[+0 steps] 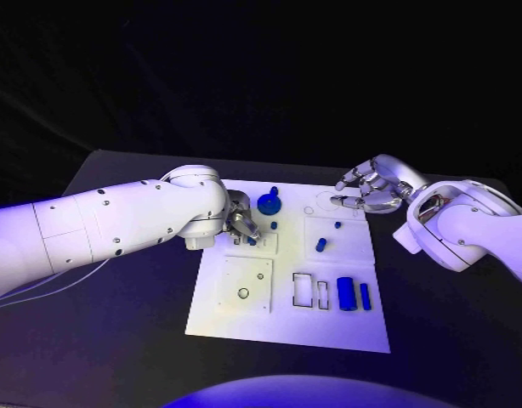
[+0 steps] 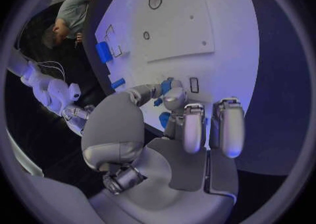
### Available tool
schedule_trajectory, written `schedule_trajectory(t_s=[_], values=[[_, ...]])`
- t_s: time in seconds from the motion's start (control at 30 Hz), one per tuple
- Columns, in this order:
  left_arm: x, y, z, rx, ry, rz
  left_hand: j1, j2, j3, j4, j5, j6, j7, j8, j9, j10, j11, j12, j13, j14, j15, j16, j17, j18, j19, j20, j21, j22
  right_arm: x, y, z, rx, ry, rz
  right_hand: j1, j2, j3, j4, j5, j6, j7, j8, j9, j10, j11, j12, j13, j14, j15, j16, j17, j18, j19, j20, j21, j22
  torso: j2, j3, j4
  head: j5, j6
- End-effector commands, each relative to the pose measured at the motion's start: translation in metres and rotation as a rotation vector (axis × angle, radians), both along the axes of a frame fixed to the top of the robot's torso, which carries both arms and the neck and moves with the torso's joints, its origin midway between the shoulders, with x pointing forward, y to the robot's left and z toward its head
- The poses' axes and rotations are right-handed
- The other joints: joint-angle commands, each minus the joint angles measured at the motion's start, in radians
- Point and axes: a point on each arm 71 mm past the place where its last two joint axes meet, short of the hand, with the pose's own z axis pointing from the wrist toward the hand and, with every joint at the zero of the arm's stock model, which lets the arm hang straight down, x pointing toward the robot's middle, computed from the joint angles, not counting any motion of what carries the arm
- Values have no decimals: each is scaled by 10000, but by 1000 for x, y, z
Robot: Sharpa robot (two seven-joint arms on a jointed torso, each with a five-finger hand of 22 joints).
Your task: Assemble the parts on the task board
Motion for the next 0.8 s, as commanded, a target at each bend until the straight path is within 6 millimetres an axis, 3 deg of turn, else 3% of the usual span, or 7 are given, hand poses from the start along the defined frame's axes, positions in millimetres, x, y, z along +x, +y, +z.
schedule_trajectory(t_s=[0.03,0.8], values=[[-2,2,-5,295,159,-27,-10,134,1236,-1268,33,317,-265,62,12,74,-39,62,2,1039,-82,36,2630,-140,369,-59,33,1932,0,1,-1,-57,63,107,-62,49,9,78,51,-43,3,43,9,18,-46,-12,187,977,-75,-20,2470,133,430,-88,-54,2122,-1,-1,-1,10,6],[-2,5,-6,243,371,42,25,208,1309,-1326,13,340,-283,125,-7,102,-61,67,-15,1039,-91,36,2630,-143,380,-65,44,1949,0,-1,-1,-73,86,58,-65,51,-2,108,67,-43,-1,54,34,12,-50,-20,177,978,-78,-20,2471,137,422,-90,-71,2116,3,-1,-2,-4,-23]])
